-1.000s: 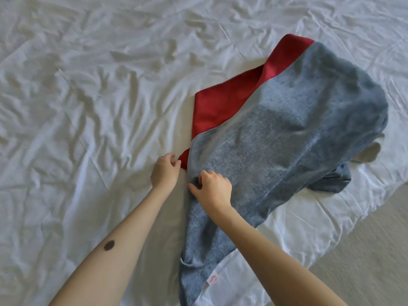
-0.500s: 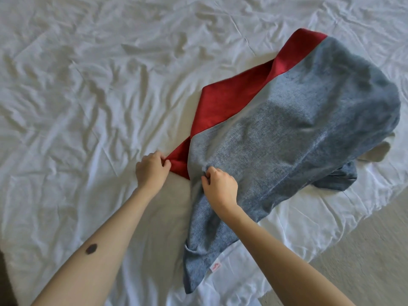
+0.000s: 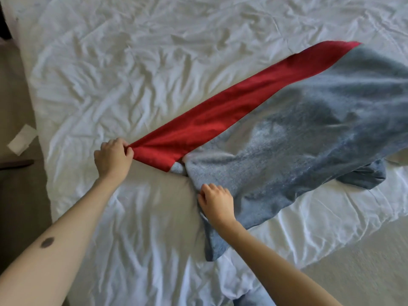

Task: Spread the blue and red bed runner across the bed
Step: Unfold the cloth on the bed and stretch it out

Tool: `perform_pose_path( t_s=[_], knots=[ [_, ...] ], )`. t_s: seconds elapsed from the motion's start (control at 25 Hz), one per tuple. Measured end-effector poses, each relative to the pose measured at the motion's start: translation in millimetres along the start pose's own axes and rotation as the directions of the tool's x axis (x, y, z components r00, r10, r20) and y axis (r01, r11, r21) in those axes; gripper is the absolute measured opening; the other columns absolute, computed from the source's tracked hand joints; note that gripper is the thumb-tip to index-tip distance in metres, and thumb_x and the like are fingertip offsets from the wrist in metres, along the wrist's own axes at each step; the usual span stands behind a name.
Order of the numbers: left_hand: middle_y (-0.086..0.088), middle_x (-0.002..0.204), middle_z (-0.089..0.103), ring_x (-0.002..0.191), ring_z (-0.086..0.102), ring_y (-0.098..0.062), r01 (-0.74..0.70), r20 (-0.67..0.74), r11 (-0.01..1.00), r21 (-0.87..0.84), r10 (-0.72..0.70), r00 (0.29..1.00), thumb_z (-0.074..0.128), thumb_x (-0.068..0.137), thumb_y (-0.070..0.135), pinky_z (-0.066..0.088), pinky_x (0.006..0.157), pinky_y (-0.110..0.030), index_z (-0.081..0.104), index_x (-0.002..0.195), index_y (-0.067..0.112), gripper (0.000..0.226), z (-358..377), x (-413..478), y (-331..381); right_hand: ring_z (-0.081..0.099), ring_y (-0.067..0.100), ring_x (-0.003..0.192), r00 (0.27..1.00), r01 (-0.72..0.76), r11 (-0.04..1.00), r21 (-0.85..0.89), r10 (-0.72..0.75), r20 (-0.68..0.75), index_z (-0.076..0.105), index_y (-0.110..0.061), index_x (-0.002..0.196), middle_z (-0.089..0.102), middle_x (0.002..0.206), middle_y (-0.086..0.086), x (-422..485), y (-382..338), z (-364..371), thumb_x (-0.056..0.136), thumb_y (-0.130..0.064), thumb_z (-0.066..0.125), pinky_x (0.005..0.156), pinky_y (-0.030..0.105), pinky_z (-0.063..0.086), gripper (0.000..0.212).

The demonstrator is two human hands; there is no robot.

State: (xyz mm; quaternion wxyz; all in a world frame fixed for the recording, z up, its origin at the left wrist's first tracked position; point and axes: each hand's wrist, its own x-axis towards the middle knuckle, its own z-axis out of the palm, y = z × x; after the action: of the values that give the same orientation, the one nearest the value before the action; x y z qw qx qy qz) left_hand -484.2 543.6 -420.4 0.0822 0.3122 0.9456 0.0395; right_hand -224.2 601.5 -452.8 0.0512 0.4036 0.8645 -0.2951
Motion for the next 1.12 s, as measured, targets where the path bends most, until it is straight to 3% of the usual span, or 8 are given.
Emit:
perform_pose_path(
  t_s=[0.12,0.2,0.28,0.36,0.44,0.52,0.68,1.12],
  knots=[
    [-0.025,0.099,0.064,0.100,0.053,-0.042,-0.054,-0.024,0.998,0.034,0.055,0.998,0.052,0.086,0.015,0.039,0.082,-0.048,0.063,0.096,0.003,0.019,-3.8,5.5,-18.0,0.061,0.018,0.053,0.997,0.070,0.985,-0.155,-0.068,0.022,0.059,-0.018,0.058,0.062,0.057,-0.003,-27.3,-17.1,19.1,0.055,-0.031,0.081,0.049,0.022,0.045,0.025],
    [-0.025,0.098,0.064,0.098,0.053,-0.043,-0.095,-0.048,0.994,0.047,0.097,0.994,0.053,0.086,0.015,0.039,0.082,-0.049,0.064,0.095,0.002,0.019,-5.8,12.7,-29.4,0.061,0.014,0.053,0.996,0.079,0.967,-0.242,-0.069,0.049,0.062,-0.024,0.058,0.062,0.057,-0.008,-38.7,-26.0,31.5,0.042,-0.043,0.084,0.049,0.018,0.045,0.033],
    [-0.025,0.097,0.064,0.097,0.053,-0.043,-0.140,-0.057,0.988,0.073,0.144,0.988,0.053,0.086,0.015,0.039,0.081,-0.048,0.064,0.095,0.002,0.019,-8.6,19.2,-44.4,0.063,0.014,0.060,1.000,-0.009,0.958,-0.287,0.015,0.021,0.065,-0.024,0.064,0.064,0.063,-0.008,-42.1,-32.0,42.3,0.039,-0.043,0.083,0.053,0.020,0.047,0.037],
    [-0.024,0.097,0.065,0.099,0.053,-0.042,-0.192,-0.052,0.978,0.077,0.196,0.979,0.053,0.087,0.016,0.039,0.081,-0.048,0.064,0.096,0.004,0.019,-12.1,29.6,-60.8,0.063,0.018,0.067,0.988,-0.151,0.917,-0.369,0.130,-0.081,0.065,-0.022,0.072,0.065,0.071,-0.004,-42.2,-34.0,46.0,0.051,-0.033,0.080,0.060,0.025,0.047,0.028],
    [-0.023,0.099,0.065,0.100,0.052,-0.042,-0.261,-0.027,0.963,0.064,0.263,0.964,0.052,0.088,0.017,0.038,0.082,-0.047,0.064,0.097,0.006,0.019,-14.6,40.0,-73.7,0.060,0.024,0.087,0.961,-0.276,0.900,-0.338,0.256,-0.102,0.063,-0.017,0.091,0.066,0.090,0.003,-42.9,-32.6,52.4,0.077,-0.019,0.062,0.079,0.033,0.041,0.014],
    [-0.022,0.098,0.065,0.100,0.052,-0.041,-0.336,-0.014,0.939,0.067,0.338,0.941,0.052,0.088,0.018,0.037,0.083,-0.047,0.064,0.097,0.005,0.019,-18.0,49.0,-87.0,0.055,0.028,0.098,0.946,-0.325,0.905,-0.274,0.309,-0.099,0.060,-0.014,0.102,0.064,0.102,0.007,-46.6,-39.6,63.8,0.089,-0.011,0.044,0.088,0.038,0.033,0.021],
    [-0.026,0.099,0.064,0.102,0.051,-0.043,-0.449,-0.036,0.893,0.030,0.450,0.892,0.053,0.087,0.016,0.036,0.085,-0.048,0.064,0.095,0.003,0.018,-32.0,67.4,-115.1,0.054,0.028,0.094,0.935,-0.334,0.915,-0.225,0.292,-0.201,0.063,-0.014,0.096,0.066,0.097,0.007,-46.3,-78.0,91.5,0.091,-0.013,0.044,0.084,0.036,0.030,0.020],
    [-0.029,0.102,0.062,0.104,0.049,-0.041,-0.382,0.048,0.904,0.190,0.380,0.924,0.054,0.086,0.015,0.034,0.090,-0.048,0.065,0.094,0.002,0.018,-55.1,104.4,-272.3,0.059,0.033,0.084,0.979,-0.200,0.979,0.022,0.201,-0.024,0.064,-0.007,0.084,0.065,0.089,0.014,-65.1,-250.8,183.2,0.087,-0.013,0.052,0.073,0.032,0.029,0.014]
  ],
)
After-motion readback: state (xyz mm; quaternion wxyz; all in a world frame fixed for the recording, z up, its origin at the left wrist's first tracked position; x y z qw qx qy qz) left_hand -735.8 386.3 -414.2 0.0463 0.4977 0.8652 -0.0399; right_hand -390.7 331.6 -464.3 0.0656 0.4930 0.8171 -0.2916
